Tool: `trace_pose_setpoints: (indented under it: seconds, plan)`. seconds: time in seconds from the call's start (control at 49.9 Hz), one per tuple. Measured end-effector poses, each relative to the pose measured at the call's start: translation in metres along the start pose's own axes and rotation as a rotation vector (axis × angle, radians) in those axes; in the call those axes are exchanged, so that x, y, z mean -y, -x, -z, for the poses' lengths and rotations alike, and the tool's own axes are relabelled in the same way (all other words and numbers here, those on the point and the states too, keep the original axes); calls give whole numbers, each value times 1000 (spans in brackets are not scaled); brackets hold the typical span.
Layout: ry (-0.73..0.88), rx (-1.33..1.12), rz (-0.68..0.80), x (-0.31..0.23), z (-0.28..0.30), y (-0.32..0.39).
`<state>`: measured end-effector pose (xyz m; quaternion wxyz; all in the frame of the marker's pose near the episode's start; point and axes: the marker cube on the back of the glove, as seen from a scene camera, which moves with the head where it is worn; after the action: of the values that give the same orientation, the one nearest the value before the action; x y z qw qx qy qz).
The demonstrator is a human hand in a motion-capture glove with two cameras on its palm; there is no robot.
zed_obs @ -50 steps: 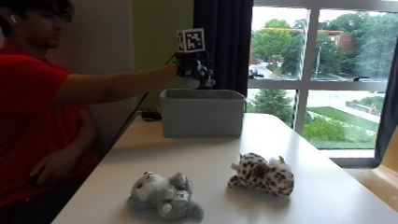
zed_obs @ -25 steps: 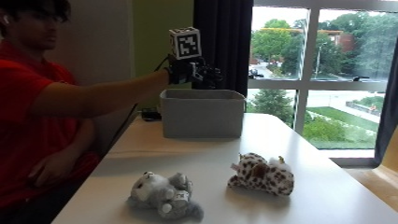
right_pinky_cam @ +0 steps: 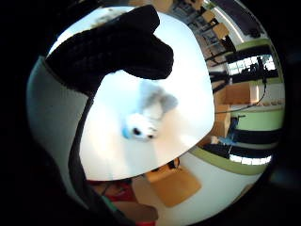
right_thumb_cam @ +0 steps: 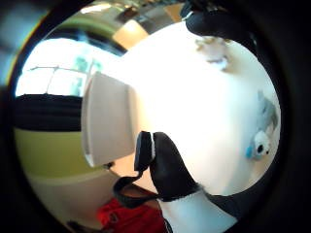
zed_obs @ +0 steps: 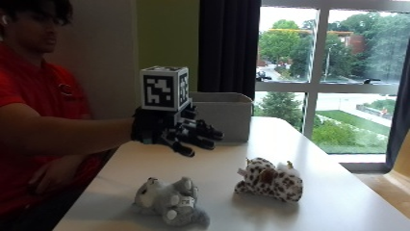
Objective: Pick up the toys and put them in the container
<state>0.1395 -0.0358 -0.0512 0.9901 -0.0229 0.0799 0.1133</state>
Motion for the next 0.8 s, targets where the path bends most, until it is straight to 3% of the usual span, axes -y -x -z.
trace_pose_setpoints:
  seconds: [0.361, 0.802]
  plan:
    - [88, -54, -134, -13, -58, -83]
    - [262, -39, -205, -21, -89, -104]
